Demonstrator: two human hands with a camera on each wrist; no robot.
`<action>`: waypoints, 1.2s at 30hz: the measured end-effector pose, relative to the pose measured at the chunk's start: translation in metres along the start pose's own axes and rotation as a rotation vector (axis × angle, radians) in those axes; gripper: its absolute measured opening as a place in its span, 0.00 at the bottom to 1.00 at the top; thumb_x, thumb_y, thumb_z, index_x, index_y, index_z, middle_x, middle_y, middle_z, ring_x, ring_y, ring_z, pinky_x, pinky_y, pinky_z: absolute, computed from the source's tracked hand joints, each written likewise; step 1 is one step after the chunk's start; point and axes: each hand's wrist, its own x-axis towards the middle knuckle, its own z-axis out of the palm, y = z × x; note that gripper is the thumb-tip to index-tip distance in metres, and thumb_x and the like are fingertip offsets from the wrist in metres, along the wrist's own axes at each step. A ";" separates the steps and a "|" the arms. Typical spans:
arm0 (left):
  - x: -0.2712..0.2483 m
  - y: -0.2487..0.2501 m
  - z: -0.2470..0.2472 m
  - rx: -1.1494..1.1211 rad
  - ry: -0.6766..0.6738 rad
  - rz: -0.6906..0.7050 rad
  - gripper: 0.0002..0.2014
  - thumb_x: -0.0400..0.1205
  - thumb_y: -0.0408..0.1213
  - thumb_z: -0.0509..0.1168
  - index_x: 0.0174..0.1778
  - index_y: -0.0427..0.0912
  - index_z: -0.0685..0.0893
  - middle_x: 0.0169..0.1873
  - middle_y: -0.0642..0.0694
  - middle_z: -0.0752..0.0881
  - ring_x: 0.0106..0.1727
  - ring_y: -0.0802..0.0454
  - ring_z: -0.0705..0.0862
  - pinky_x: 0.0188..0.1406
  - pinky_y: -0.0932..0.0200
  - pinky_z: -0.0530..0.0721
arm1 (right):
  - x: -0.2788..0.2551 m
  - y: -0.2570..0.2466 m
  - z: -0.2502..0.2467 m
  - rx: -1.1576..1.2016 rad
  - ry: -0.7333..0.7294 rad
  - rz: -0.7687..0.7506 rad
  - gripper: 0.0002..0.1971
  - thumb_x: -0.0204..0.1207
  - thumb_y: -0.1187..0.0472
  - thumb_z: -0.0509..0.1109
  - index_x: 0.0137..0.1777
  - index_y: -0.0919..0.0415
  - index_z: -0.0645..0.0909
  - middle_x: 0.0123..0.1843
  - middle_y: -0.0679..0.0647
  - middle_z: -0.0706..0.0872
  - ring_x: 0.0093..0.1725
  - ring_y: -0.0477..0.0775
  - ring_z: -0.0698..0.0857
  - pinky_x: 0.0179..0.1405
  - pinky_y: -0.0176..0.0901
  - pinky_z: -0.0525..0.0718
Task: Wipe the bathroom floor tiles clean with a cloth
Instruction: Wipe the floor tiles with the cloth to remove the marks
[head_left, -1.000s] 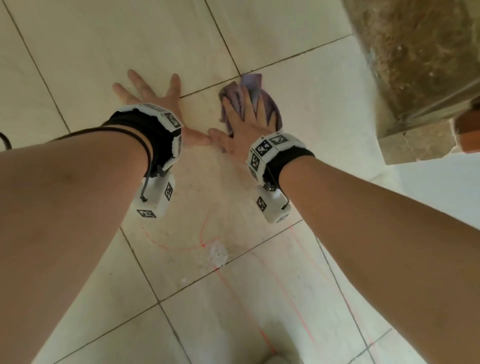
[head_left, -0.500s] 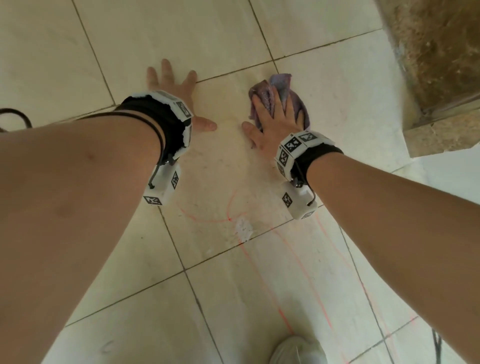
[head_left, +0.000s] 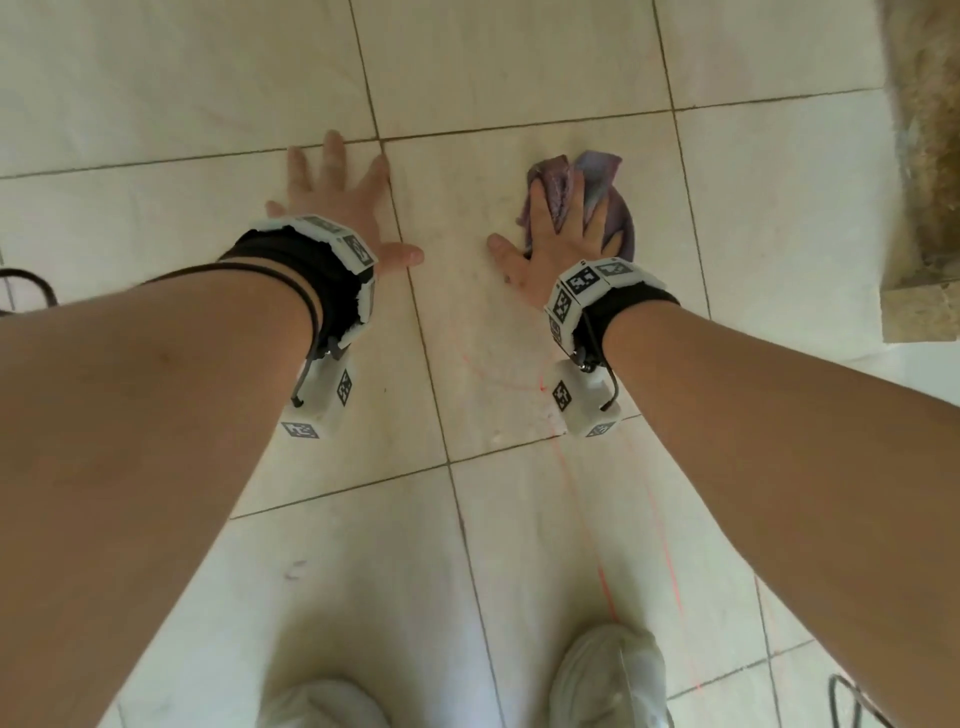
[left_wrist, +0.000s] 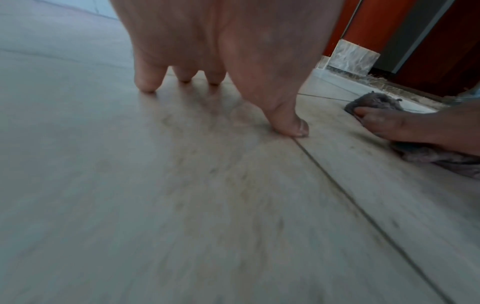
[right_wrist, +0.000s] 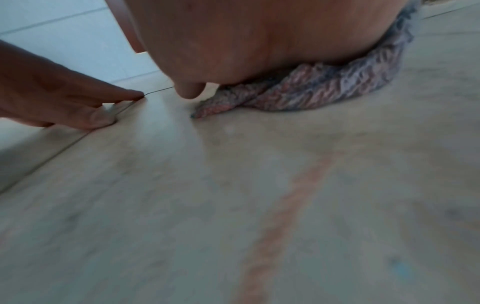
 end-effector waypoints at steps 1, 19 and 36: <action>-0.006 -0.007 0.006 -0.016 -0.001 -0.009 0.49 0.77 0.69 0.61 0.86 0.59 0.39 0.85 0.48 0.33 0.85 0.33 0.36 0.79 0.27 0.55 | -0.004 -0.009 0.005 -0.010 -0.006 -0.024 0.41 0.79 0.28 0.46 0.85 0.43 0.34 0.85 0.53 0.27 0.83 0.67 0.30 0.80 0.71 0.38; -0.036 -0.029 0.037 -0.086 0.001 -0.104 0.44 0.80 0.68 0.57 0.85 0.61 0.38 0.85 0.45 0.33 0.84 0.32 0.36 0.80 0.28 0.56 | -0.056 -0.051 0.047 -0.142 -0.039 -0.275 0.41 0.80 0.28 0.45 0.85 0.44 0.34 0.85 0.53 0.26 0.83 0.66 0.30 0.80 0.69 0.36; -0.087 0.004 0.067 -0.042 -0.011 -0.134 0.47 0.79 0.71 0.54 0.85 0.59 0.35 0.84 0.39 0.31 0.83 0.28 0.36 0.80 0.30 0.49 | -0.143 0.065 0.092 -0.273 -0.185 -0.364 0.36 0.81 0.31 0.42 0.84 0.40 0.31 0.84 0.48 0.25 0.84 0.59 0.30 0.81 0.69 0.38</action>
